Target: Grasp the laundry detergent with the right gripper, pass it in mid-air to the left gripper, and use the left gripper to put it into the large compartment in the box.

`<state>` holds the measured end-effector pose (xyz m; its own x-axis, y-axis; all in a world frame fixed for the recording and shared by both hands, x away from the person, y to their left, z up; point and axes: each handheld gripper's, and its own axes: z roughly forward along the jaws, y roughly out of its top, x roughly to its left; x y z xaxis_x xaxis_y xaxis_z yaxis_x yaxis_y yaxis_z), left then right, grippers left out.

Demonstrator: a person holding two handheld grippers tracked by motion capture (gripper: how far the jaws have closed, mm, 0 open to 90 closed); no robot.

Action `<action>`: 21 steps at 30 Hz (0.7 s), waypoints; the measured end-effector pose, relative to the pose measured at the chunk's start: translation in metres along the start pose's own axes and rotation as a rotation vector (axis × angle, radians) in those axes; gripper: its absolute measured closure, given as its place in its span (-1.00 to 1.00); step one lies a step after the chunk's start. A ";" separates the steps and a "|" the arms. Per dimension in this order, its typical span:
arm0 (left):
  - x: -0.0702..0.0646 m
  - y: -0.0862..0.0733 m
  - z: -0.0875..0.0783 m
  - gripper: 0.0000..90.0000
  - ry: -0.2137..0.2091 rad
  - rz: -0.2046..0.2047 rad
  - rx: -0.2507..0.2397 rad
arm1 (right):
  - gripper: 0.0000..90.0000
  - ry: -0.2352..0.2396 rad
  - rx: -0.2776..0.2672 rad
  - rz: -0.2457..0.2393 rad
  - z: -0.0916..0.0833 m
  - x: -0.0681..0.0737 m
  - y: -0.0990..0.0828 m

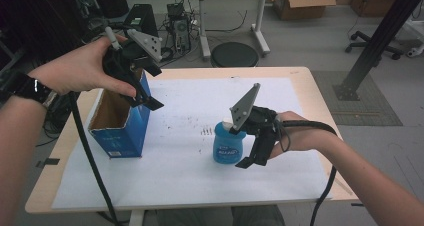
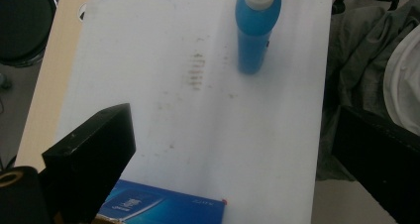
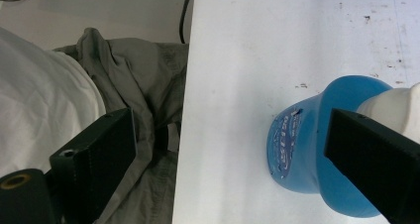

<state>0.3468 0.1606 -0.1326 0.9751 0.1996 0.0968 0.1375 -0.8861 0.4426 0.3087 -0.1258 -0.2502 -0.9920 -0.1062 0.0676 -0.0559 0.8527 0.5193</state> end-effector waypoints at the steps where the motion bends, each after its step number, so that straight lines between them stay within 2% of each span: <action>1: 0.000 0.000 0.000 -0.90 0.002 0.002 -0.001 | -0.87 0.000 -0.001 -0.001 0.000 0.000 0.000; 12: 0.000 0.003 -0.005 -0.90 0.004 -0.003 -0.009 | -0.88 0.009 -0.033 -0.014 -0.011 0.002 0.001; 18: -0.001 0.003 -0.006 -0.90 0.005 -0.010 -0.009 | -0.89 -0.006 -0.064 -0.019 -0.022 0.000 0.002; 21: -0.001 0.005 -0.007 -0.90 0.002 -0.007 -0.011 | -0.90 -0.023 -0.097 -0.027 -0.033 -0.001 0.002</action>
<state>0.3450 0.1590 -0.1245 0.9737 0.2066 0.0959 0.1422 -0.8803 0.4526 0.3135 -0.1410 -0.2217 -0.9928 -0.1153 0.0334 -0.0723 0.7964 0.6004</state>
